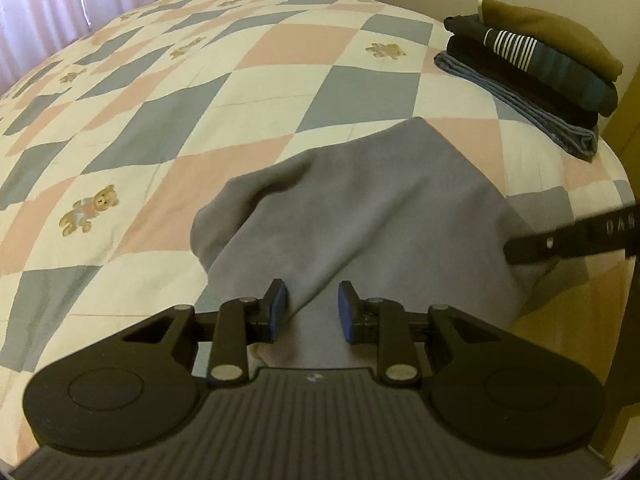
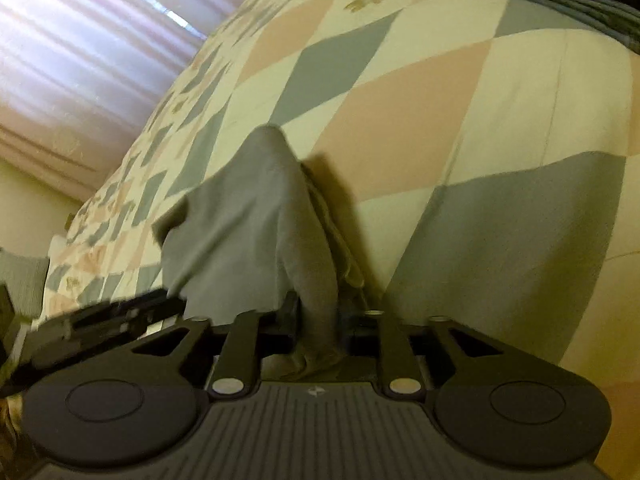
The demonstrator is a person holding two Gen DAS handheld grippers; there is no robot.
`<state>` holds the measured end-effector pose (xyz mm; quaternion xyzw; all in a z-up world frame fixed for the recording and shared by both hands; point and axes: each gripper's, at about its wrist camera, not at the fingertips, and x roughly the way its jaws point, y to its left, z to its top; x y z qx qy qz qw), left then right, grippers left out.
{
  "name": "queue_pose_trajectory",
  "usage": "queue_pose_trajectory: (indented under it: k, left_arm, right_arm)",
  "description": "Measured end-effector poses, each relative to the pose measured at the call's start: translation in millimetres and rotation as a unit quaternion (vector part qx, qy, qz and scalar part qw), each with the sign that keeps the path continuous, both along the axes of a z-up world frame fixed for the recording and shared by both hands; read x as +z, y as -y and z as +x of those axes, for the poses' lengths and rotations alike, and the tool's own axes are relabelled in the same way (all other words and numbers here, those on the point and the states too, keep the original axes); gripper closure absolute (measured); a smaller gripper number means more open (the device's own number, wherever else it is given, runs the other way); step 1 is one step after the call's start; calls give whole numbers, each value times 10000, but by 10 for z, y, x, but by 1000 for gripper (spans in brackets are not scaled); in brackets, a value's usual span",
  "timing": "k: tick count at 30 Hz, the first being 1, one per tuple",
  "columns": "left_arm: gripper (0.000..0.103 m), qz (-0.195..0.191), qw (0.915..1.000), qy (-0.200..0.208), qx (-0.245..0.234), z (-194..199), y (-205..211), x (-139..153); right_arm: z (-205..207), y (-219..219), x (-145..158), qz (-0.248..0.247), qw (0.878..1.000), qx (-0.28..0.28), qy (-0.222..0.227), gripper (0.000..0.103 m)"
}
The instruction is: Fold clothes
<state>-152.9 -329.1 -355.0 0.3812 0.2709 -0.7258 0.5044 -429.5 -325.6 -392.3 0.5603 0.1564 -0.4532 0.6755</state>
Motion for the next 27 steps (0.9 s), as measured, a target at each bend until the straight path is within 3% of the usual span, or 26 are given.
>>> queue_pose_trajectory:
  k: [1,3,5,7,9,11,14,17,22,27]
  left_arm:
    - [80,4,10000,4,8,13,-14,22]
    - [80,-12,10000,-57,44,57,-72,94]
    - [80,9,9998,-157,78,93,-133,126]
    - [80,121,9997,-201,101,95,-168,82]
    - [80,312,9993,-87,185,58,-168,-33]
    - [81,325,9988,-198,301,59,-177,-26]
    - [81,176,9974,-581,391,95,-243,107]
    - [81,199,9955,-845,372,130,-335,145]
    - [81,313,9921,-1079,553,268,-412,140]
    - [81,492,9840,-1361,1035,532,-349,112]
  right_arm:
    - [-18,-5,34,25,9999,-84,-71,64]
    - [-19,-48,185,-220,9989,-152,-375,64]
    - [33,-165,412,-892,9922,36,-872,65]
    - [166,-173,502,-1300,9857,427,-984,65]
    - [326,-80,379,-1105,9842,884,-1069,68]
    - [420,45,155,-672,9810,1058,-1480,71]
    - [321,135,182,-564,9849,939,-1340,71]
    - [341,134,463,-958,9800,1005,-1423,71]
    - [485,384,549,-687,9839,1192,-1145,71]
    - [671,849,765,-366,9905,1293,-302,71]
